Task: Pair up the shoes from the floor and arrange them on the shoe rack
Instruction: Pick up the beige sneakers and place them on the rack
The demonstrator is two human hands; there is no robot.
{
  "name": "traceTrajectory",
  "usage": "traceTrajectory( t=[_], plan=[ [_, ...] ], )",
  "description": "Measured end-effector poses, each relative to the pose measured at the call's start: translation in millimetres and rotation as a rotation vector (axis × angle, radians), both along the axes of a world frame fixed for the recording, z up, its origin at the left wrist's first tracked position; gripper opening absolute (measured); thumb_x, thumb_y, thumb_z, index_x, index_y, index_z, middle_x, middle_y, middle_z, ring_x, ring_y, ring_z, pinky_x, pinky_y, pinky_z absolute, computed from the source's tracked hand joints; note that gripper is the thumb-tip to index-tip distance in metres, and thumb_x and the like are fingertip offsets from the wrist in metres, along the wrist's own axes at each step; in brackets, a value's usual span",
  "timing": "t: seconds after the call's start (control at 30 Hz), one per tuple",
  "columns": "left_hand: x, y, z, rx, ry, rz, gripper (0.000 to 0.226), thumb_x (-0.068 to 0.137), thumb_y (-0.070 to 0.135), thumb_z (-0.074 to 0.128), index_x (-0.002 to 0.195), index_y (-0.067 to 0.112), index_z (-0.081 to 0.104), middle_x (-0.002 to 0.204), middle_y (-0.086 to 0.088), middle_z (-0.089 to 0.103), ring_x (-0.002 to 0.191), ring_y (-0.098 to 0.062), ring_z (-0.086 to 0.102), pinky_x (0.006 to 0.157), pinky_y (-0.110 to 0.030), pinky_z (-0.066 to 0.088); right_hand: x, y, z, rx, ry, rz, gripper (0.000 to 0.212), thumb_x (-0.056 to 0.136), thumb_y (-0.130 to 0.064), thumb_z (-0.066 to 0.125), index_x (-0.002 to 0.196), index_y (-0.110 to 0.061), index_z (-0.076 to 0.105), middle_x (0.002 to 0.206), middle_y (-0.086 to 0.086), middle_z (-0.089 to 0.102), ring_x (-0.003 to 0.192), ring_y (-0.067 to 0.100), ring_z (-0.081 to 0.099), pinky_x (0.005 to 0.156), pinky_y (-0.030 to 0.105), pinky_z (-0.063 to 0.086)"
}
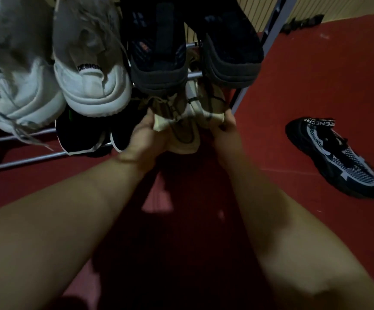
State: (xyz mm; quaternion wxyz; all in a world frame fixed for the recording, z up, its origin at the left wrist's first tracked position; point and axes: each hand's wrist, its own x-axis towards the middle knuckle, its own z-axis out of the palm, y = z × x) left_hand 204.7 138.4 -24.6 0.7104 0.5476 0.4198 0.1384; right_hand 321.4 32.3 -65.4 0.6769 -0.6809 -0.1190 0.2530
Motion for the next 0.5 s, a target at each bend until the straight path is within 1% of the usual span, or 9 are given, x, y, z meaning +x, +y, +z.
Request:
traceTrajectory(
  t=[0.03, 0.07, 0.13, 0.2, 0.23, 0.27, 0.33, 0.43, 0.5],
  plan=[
    [8, -5, -2, 0.191, 0.127, -0.033, 0.024, 0.093, 0.013, 0.049, 0.115, 0.018, 0.060, 0.113, -0.014, 0.064, 0.104, -0.027, 0.062, 0.090, -0.040, 0.047, 3, 3, 2, -0.028, -0.032, -0.033, 0.038, 0.089, 0.002, 0.054, 0.126, -0.009, 0.051, 0.115, 0.013, 0.066, 0.103, 0.024, 0.064, 0.090, 0.044, 0.054],
    [13, -8, -5, 0.371, 0.285, -0.090, 0.037, 0.092, 0.018, 0.052, 0.129, 0.011, 0.049, 0.126, -0.021, 0.054, 0.116, -0.035, 0.053, 0.095, -0.041, 0.043, 3, 3, 3, -0.066, -0.069, -0.049, 0.043, 0.087, 0.003, 0.052, 0.128, -0.010, 0.051, 0.115, 0.012, 0.066, 0.105, 0.024, 0.064, 0.092, 0.047, 0.051],
    [9, -12, 1, 0.686, 0.551, -0.242, 0.054, 0.094, 0.027, 0.053, 0.140, 0.006, 0.033, 0.136, -0.030, 0.039, 0.124, -0.045, 0.041, 0.099, -0.042, 0.037, 1, 0, -2, -0.131, -0.172, -0.021, 0.041, 0.089, -0.005, 0.049, 0.129, -0.012, 0.050, 0.118, 0.009, 0.065, 0.109, 0.023, 0.062, 0.094, 0.049, 0.049],
    [-6, -13, 3, 1.016, 0.487, -0.321, 0.071, 0.085, 0.038, 0.064, 0.141, 0.015, 0.028, 0.136, -0.035, 0.036, 0.121, -0.054, 0.039, 0.099, -0.048, 0.038, -1, -4, -5, -0.166, -0.214, 0.002, 0.040, 0.090, -0.019, 0.049, 0.129, -0.016, 0.050, 0.121, 0.005, 0.064, 0.113, 0.022, 0.060, 0.094, 0.050, 0.049],
    [-14, -13, 0, 1.200, 0.470, -0.419, 0.085, 0.077, 0.047, 0.070, 0.143, 0.020, 0.025, 0.140, -0.036, 0.030, 0.124, -0.057, 0.034, 0.101, -0.053, 0.035, 0, -5, -6, -0.168, -0.208, 0.007, 0.038, 0.091, -0.020, 0.049, 0.128, -0.018, 0.051, 0.120, 0.004, 0.065, 0.112, 0.021, 0.061, 0.093, 0.051, 0.049],
    [-20, -12, -4, 1.330, 0.535, -0.570, 0.101, 0.069, 0.060, 0.069, 0.148, 0.022, 0.017, 0.147, -0.033, 0.020, 0.132, -0.055, 0.023, 0.106, -0.054, 0.028, -1, -6, -4, -0.169, -0.203, 0.006, 0.035, 0.092, -0.018, 0.050, 0.127, -0.016, 0.052, 0.118, 0.004, 0.066, 0.110, 0.021, 0.062, 0.093, 0.050, 0.050],
    [-21, -8, -21, 1.450, 0.688, -0.791, 0.118, 0.065, 0.075, 0.058, 0.151, 0.014, 0.005, 0.153, -0.022, 0.008, 0.142, -0.043, 0.004, 0.113, -0.049, 0.015, -1, -4, 1, -0.178, -0.185, -0.013, 0.030, 0.093, -0.010, 0.049, 0.123, -0.010, 0.054, 0.112, 0.008, 0.068, 0.104, 0.022, 0.064, 0.091, 0.048, 0.051],
    [-6, -5, -30, 1.424, 0.669, -0.728, 0.113, 0.071, 0.070, 0.055, 0.150, 0.007, 0.004, 0.149, -0.018, 0.016, 0.143, -0.039, 0.003, 0.116, -0.047, 0.006, 0, 2, 3, -0.153, -0.085, -0.051, 0.032, 0.092, -0.002, 0.048, 0.124, -0.003, 0.052, 0.112, 0.018, 0.066, 0.102, 0.030, 0.064, 0.091, 0.050, 0.050],
    [0, -1, -34, 1.412, 0.666, -0.713, 0.110, 0.072, 0.068, 0.056, 0.149, 0.007, 0.008, 0.146, -0.016, 0.021, 0.142, -0.037, 0.006, 0.117, -0.046, 0.009, 1, 6, 4, -0.143, 0.021, -0.073, 0.036, 0.092, -0.001, 0.046, 0.128, -0.002, 0.048, 0.116, 0.022, 0.062, 0.104, 0.034, 0.063, 0.093, 0.051, 0.049]
  ],
)
